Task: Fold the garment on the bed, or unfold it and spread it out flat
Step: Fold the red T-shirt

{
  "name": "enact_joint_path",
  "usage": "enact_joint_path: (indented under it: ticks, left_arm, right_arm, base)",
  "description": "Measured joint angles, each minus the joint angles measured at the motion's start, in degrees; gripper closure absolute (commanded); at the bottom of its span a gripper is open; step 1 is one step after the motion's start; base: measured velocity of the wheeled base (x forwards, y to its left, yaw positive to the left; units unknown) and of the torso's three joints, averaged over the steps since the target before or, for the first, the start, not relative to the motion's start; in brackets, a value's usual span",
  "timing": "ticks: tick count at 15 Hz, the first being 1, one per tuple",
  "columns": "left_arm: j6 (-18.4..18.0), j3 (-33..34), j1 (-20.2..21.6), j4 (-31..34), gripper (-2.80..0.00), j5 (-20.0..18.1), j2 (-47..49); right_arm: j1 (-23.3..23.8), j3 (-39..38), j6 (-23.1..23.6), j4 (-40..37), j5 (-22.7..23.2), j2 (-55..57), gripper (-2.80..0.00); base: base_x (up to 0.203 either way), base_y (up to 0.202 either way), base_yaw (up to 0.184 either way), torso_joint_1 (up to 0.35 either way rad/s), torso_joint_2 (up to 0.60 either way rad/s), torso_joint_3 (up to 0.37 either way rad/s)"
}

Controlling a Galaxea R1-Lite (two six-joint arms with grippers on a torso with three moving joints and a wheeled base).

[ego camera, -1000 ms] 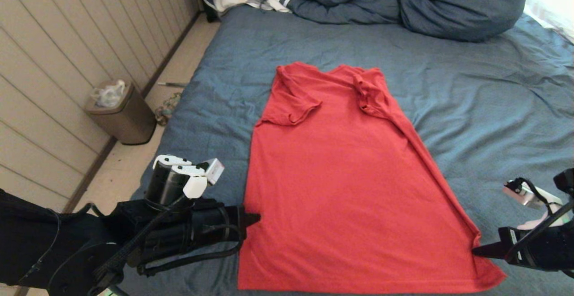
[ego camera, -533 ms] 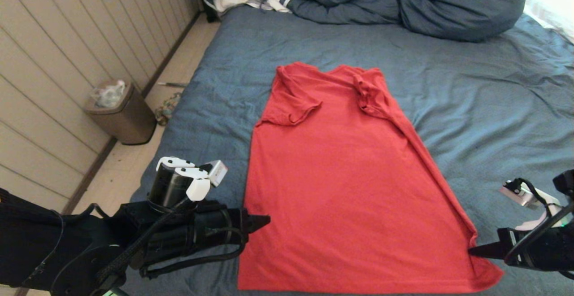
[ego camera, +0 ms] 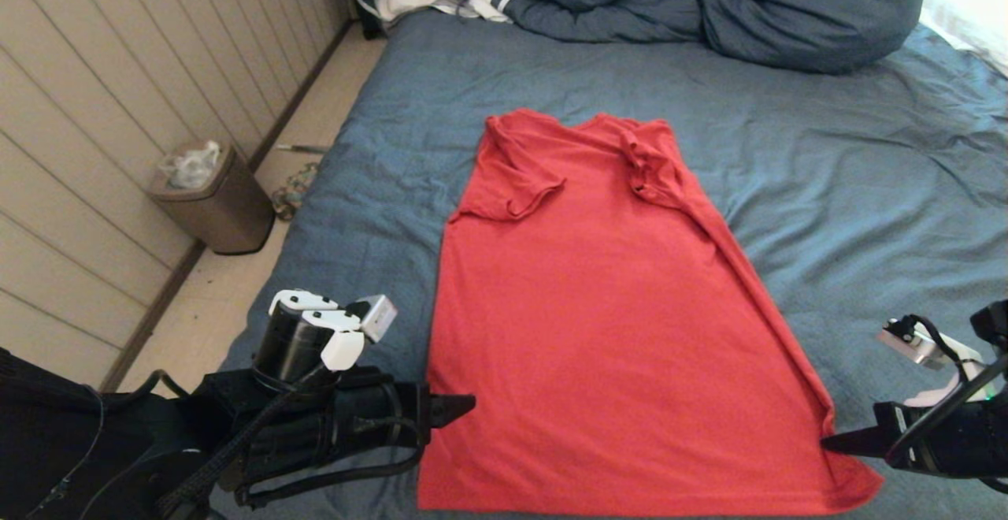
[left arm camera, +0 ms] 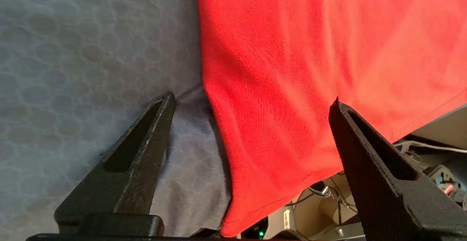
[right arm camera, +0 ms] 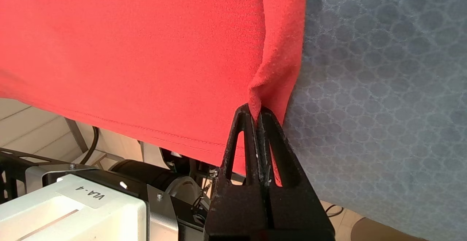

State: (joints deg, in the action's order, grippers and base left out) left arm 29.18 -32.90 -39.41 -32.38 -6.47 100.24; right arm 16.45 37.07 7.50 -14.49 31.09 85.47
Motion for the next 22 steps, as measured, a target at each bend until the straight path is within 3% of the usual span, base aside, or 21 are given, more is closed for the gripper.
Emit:
enact_joint_path:
  ticks: [7,13,19,22]
  left_arm:
    - [0.0,1.4,-4.6,-2.8,0.0,0.3,1.3]
    - [0.3,4.0,-5.0,-2.4,0.0,0.4,-3.0]
    - [0.2,5.3,-5.1,11.1,0.0,0.4,-17.3]
    - [0.8,5.6,-5.2,18.7,0.0,0.0,-25.5]
  right_arm:
    - [-0.1,-0.4,0.0,0.0,0.1,-0.1,0.0]
    - [0.1,-1.2,0.0,-0.1,1.1,-1.5,0.0]
    - [-0.1,-7.5,0.0,-1.8,1.5,-13.3,0.0]
    - [0.0,-9.0,-0.1,-9.5,1.2,-23.1,0.0]
  base:
    - [0.0,0.0,0.0,0.0,0.0,0.0]
    - [0.0,0.0,0.0,0.0,0.0,0.0]
    - [0.0,0.0,0.0,0.0,0.0,0.0]
    - [0.0,0.0,0.0,0.0,0.0,0.0]
